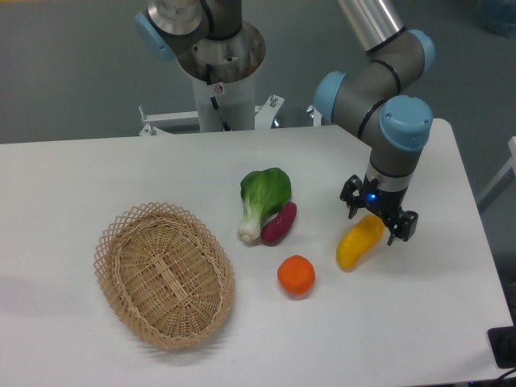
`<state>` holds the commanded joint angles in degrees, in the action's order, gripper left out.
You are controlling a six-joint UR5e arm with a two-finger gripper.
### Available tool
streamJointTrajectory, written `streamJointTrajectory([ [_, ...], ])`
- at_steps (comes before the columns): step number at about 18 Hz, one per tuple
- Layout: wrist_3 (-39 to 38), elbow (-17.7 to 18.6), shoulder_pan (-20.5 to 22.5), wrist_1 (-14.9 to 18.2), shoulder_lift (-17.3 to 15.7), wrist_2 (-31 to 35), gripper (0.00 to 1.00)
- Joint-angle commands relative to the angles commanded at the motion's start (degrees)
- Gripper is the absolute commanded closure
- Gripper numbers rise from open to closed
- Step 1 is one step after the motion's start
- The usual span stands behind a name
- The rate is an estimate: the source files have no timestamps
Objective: Pick up the mango from the table
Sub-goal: 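Lower the gripper around the yellow mango and close on it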
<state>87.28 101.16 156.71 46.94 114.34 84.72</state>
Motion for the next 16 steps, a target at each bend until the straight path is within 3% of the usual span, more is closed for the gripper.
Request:
streamJointTrajectory([
  [4,-0.3,0.0,-0.4,-0.1,0.9,4.9,0.0],
  [8,-2.0,2.6,-0.5,-1.3,0.7,5.0,0.0],
  [16,-4.6,2.6,-2.1,-3.9,2.2,5.4,0.0],
])
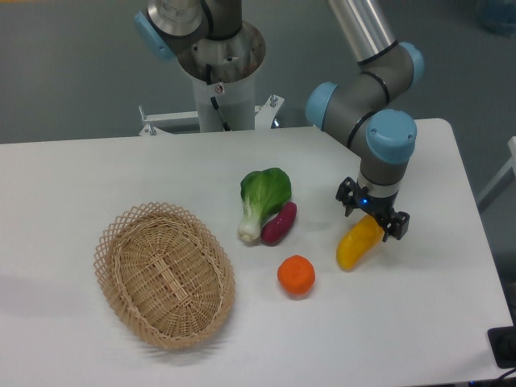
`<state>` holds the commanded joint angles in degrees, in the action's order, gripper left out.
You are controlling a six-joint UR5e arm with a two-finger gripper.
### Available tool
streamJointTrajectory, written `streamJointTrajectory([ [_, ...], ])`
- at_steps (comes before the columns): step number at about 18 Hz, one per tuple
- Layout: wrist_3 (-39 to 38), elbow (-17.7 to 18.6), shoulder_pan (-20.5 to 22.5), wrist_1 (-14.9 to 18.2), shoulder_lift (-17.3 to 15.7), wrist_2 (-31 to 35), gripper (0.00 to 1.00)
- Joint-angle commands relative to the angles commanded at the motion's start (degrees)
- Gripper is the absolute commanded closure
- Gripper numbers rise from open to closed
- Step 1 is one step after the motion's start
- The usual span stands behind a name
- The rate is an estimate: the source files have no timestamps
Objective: Pick up the mango from the table
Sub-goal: 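Lower the gripper around the yellow mango and close on it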
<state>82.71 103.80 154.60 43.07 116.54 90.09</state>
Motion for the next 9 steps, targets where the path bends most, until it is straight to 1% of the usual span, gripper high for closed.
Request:
streamJointTrajectory([
  [3,-0.1,0.0,0.1,-0.1,0.0,0.0,0.0],
  [4,-0.1,0.0,0.1,-0.1,-0.1,0.0,0.06],
  [5,-0.2,0.0,0.1,-0.2,-0.2,0.0,0.19],
  [6,-0.2,0.0,0.1,-0.2,-0.2,0.0,0.29],
  [7,-0.2,-0.1,0.1,-0.3,-0.2,0.0,0.35],
  [9,-0.1,-0.2,0.1,-0.4,-0.2,0.0,0.38],
])
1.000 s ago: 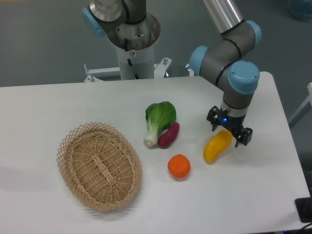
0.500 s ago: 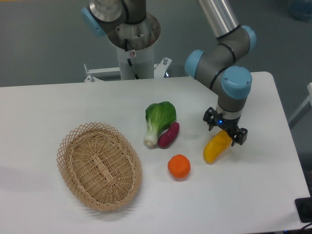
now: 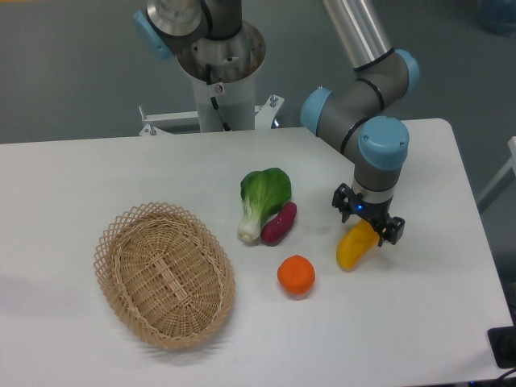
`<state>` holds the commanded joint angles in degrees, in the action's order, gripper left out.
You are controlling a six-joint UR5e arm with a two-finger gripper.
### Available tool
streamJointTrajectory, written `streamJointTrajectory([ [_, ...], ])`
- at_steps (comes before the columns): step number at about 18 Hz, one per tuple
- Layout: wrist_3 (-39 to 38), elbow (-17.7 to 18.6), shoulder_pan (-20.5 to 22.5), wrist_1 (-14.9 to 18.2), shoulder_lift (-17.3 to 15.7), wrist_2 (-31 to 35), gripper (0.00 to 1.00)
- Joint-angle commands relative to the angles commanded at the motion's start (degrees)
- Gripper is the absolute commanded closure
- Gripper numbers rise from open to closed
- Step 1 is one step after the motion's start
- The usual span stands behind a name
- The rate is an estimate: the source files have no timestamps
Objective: Pick up the mango from the table
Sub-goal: 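Lower the gripper around the yellow mango and close on it, then lift the held yellow mango up and move it toward the orange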
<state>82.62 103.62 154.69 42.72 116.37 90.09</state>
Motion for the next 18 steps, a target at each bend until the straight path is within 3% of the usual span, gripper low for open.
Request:
streamJointTrajectory([
  [7,-0.2,-0.4,0.0,-0.4,0.0,-0.2,0.49],
  [14,-2.5,-1.0,0.0,-0.5,-1.1,-0.6,0.52],
  [18,-6.3,-3.2,-0.5,-0.4,-3.0,-5.9,0.52],
])
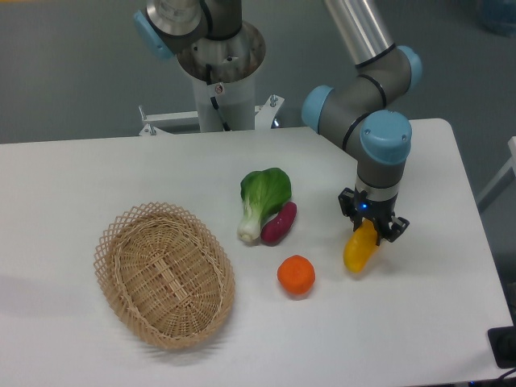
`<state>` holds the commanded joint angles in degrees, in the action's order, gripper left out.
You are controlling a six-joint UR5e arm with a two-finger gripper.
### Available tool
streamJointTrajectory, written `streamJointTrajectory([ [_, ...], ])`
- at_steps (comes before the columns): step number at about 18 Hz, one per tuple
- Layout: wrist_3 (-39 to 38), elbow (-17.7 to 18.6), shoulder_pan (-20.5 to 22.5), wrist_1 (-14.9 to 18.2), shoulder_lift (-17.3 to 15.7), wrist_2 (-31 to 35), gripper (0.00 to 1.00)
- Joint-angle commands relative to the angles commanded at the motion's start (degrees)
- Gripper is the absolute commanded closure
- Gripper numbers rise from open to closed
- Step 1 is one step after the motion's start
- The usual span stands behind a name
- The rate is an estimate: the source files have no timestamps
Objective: Pick up the mango from the table
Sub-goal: 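Lift the held yellow mango up and move it toward the orange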
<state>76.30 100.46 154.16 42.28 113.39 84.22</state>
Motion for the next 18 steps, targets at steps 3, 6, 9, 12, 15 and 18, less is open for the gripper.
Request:
streamJointTrajectory([
  [3,-1.4,-0.2,1.1,0.1,-2.5,-7.3,0.52],
  [6,-8.1,-0.1,0.4,0.1,-5.3,-11.2,0.52],
  [9,-16.3,-0.4,-2.5,0.0,-7.8,-13.4,0.52],
  [12,-23.8,-1.5,-5.0,0.0,-9.8,-13.5,0.52],
  [15,-28.1,-1.8,-6.7,0.0,-10.7,-13.6,0.52],
  [18,-30.6,-1.9,-7.9,0.0,-11.3,-13.6,0.52],
])
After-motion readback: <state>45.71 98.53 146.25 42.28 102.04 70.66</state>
